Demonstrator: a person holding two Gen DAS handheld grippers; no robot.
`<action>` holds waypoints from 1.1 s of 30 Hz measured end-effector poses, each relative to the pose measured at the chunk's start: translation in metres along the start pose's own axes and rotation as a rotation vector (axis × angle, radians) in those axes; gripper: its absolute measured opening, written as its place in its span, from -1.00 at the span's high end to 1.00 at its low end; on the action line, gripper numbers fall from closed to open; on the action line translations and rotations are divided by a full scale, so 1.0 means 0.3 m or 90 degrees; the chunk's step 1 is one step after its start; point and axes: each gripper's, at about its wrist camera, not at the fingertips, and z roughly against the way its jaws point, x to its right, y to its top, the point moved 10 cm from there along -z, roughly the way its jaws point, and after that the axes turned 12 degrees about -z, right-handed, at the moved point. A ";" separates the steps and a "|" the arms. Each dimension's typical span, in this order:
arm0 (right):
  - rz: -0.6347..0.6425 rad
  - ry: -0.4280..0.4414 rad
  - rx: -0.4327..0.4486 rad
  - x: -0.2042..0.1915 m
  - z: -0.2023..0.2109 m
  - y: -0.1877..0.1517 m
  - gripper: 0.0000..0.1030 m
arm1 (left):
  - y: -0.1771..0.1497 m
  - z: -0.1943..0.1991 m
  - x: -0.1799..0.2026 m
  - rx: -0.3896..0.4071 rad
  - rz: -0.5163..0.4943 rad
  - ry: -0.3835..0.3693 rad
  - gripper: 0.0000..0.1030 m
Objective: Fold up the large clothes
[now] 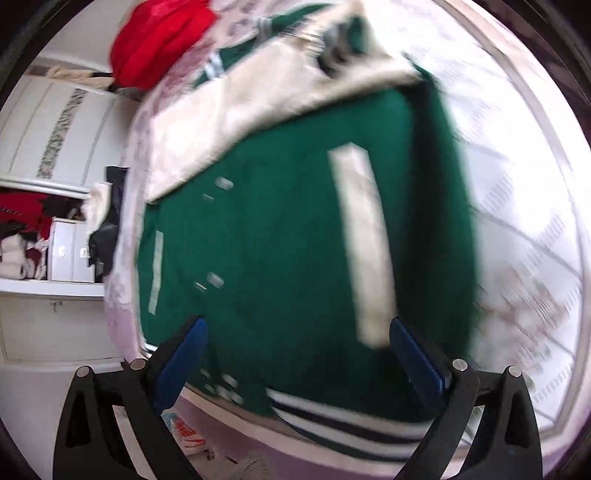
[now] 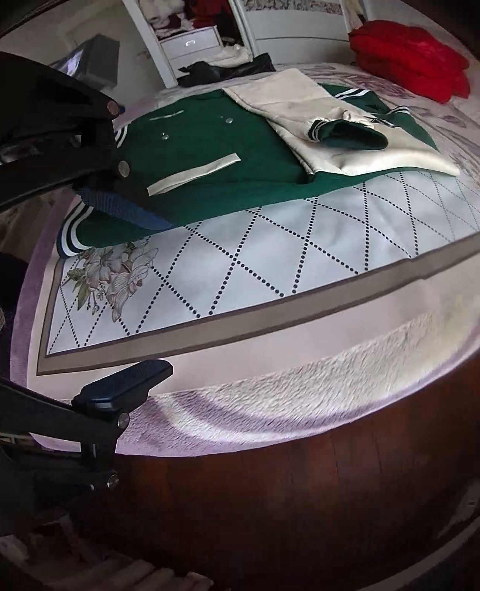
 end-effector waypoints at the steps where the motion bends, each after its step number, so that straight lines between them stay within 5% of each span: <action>1: 0.002 0.029 -0.003 0.012 0.013 0.002 -0.47 | -0.014 0.006 0.059 -0.004 -0.009 -0.010 -0.95; 4: 0.018 0.075 0.003 -0.008 0.000 0.019 -0.54 | -0.052 -0.048 0.144 -0.021 -0.041 -0.036 -0.95; 9: 0.056 0.094 -0.002 -0.099 -0.110 0.090 -0.56 | -0.070 -0.152 0.236 -0.072 -0.085 -0.012 -1.00; 18: 0.107 0.100 -0.061 -0.309 -0.331 0.186 -0.56 | -0.039 -0.221 0.087 -0.120 0.034 -0.037 -0.94; 19: 0.110 0.099 -0.063 -0.333 -0.350 0.198 -0.56 | -0.038 -0.233 0.056 -0.123 0.054 -0.048 -0.87; 22: 0.114 0.117 -0.072 -0.414 -0.401 0.223 -0.56 | -0.036 -0.234 0.009 -0.124 0.103 -0.097 -0.19; 24: 0.109 0.128 -0.073 -0.459 -0.430 0.240 -0.56 | -0.024 -0.220 -0.013 -0.114 0.126 -0.124 0.41; 27: 0.093 0.156 -0.070 -0.529 -0.461 0.266 -0.56 | -0.013 -0.181 -0.040 -0.108 0.176 -0.159 0.61; 33: 0.057 0.216 -0.058 -0.665 -0.540 0.321 -0.59 | -0.012 -0.187 -0.139 -0.104 0.214 -0.195 0.68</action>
